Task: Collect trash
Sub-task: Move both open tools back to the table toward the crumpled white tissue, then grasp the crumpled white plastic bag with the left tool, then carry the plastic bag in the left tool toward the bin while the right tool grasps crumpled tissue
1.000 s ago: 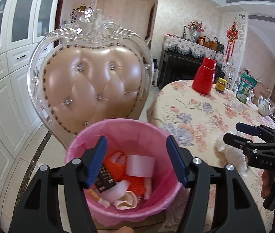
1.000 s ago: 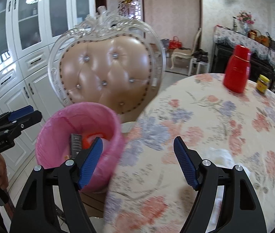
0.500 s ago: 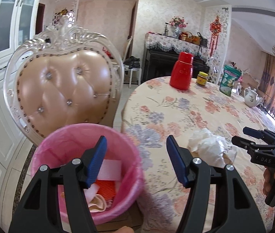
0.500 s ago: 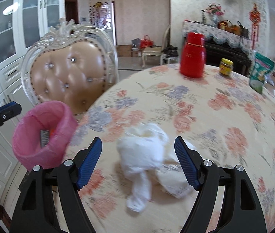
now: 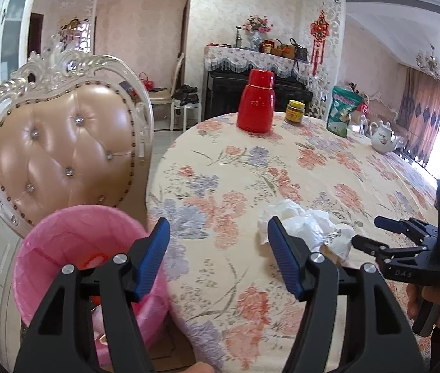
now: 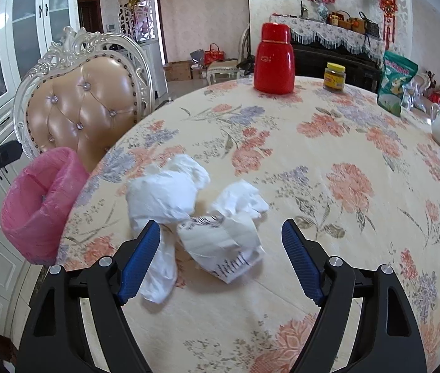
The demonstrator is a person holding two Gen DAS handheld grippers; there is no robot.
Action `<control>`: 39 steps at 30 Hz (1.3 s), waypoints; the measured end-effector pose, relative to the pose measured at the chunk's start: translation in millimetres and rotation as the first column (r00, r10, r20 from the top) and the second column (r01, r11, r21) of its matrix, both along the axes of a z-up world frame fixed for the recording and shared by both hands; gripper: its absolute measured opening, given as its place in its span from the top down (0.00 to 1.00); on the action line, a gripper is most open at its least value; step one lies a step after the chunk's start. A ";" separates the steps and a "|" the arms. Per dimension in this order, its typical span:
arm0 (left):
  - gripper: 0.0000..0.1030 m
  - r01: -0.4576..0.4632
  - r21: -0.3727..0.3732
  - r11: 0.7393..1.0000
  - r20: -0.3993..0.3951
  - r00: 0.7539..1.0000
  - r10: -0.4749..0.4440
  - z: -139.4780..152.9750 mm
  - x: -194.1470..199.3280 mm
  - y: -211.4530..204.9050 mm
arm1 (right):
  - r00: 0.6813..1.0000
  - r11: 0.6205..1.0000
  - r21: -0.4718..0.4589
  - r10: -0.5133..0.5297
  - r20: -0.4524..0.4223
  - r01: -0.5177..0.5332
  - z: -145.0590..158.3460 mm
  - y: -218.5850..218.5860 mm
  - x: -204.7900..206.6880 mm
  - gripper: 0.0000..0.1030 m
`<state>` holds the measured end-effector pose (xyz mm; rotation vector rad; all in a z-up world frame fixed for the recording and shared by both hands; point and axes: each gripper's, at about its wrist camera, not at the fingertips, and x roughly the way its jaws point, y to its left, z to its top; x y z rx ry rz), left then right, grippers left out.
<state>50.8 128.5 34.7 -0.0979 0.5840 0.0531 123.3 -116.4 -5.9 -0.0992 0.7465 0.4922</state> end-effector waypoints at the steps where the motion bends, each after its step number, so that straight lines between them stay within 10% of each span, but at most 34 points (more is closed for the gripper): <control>1: 0.39 0.006 0.000 1.000 -0.002 1.000 -0.006 -0.5 2.9 -4.3 | 1.000 1.000 0.000 -0.001 -0.004 0.001 -1.6 -0.9 1.1 0.26; 30: 0.22 0.129 -0.177 0.976 -0.205 0.965 -0.165 -88.0 101.1 -76.4 | 0.998 0.999 0.018 -0.047 -0.039 0.048 -9.9 -35.6 36.3 0.23; 39: 0.58 0.135 -0.220 0.966 -0.226 0.957 -0.185 -103.1 111.9 -71.8 | 0.998 0.999 0.007 -0.034 -0.045 0.035 -4.6 -22.1 50.4 0.22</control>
